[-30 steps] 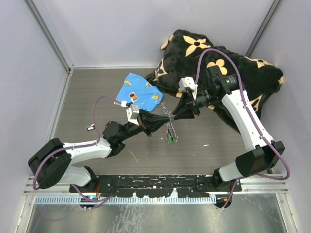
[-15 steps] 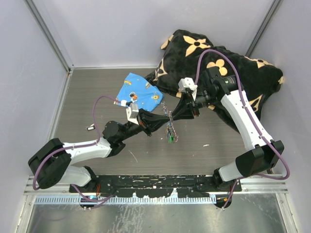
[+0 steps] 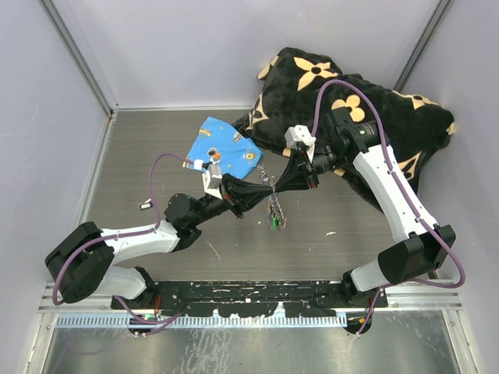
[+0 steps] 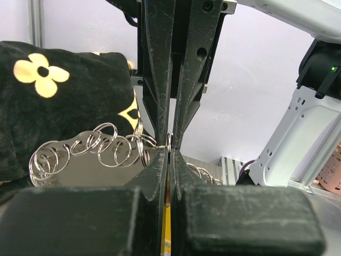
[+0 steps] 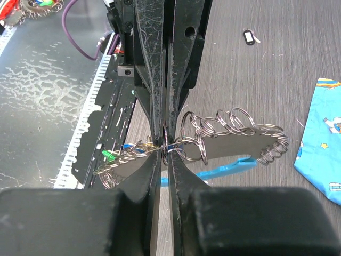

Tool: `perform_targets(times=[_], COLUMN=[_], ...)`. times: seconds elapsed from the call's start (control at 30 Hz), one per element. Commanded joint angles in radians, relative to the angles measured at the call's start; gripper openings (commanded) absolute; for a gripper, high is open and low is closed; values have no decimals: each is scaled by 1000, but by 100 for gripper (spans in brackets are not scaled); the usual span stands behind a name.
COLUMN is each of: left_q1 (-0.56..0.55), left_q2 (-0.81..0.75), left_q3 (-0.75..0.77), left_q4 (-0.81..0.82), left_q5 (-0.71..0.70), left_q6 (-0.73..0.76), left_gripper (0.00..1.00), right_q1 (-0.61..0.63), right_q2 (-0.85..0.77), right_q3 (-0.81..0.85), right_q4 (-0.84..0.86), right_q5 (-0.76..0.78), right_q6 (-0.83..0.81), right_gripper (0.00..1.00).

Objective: Remove the keys from the keyring
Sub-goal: Remove the key from the keyring.

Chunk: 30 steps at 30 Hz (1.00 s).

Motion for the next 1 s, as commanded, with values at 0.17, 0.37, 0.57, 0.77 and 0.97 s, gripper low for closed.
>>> perform_targets(times=[0.17,0.37,0.57,0.77,0.97], left_q1=[5,5,5,6,16], left_q2=[1,5,9,3,-37], left_q3=[55,51,52,39,18], left_q4=[112,115,121,123,49], left_q5=[-11,-14,-15,-22,16], left_q6=[-12,-15,-19,-18,0], left_gripper=[0,0,0,1,33], right_q1=[16,21,21,22,43], right_q2=[-27,-28,-29,-34,-37], right_q3=[1,-3,-1,21,66], right_q4=[17,28,36,62,56], right_q5=[-46,-52,-44,46,183], right_q6=[9,28,41,91,111], right_gripper=[13,16,7,2,2])
